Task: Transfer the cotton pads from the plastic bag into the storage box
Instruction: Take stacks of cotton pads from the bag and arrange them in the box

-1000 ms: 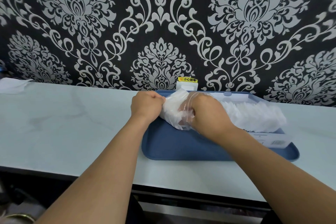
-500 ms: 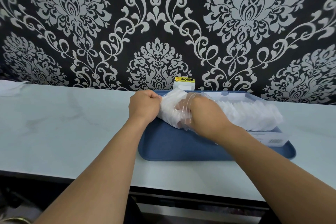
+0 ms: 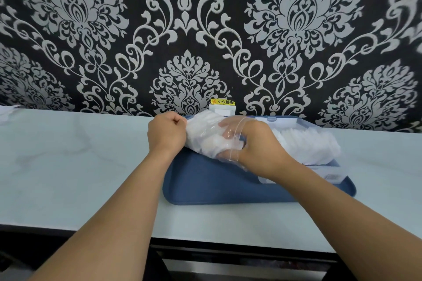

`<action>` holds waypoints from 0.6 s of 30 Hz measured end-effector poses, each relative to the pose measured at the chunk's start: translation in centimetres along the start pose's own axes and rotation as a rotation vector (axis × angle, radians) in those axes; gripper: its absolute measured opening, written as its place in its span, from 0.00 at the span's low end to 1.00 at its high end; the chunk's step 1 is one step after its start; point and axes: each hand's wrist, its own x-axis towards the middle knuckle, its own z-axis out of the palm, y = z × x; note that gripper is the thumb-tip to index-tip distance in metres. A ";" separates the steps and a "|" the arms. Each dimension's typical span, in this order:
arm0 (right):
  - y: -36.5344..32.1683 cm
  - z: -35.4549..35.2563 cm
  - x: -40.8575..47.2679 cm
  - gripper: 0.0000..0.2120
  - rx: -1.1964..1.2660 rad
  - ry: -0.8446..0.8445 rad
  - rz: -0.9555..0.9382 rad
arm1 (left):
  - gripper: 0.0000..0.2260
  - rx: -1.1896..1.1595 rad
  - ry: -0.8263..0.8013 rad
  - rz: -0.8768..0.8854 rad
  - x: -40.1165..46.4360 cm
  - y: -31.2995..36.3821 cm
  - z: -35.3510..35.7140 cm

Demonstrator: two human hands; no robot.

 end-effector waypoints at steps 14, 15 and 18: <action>-0.6 -4.4 -1.8 0.15 0.392 -0.066 0.092 | 0.12 0.017 0.073 -0.035 0.1 -0.1 -0.3; -0.4 -5.4 -2.0 0.15 0.492 -0.055 0.112 | 0.12 0.013 0.077 -0.036 0.2 -0.1 -0.3; -0.1 -8.1 -3.0 0.14 0.874 -0.045 0.233 | 0.10 0.046 0.064 -0.023 0.0 0.0 0.0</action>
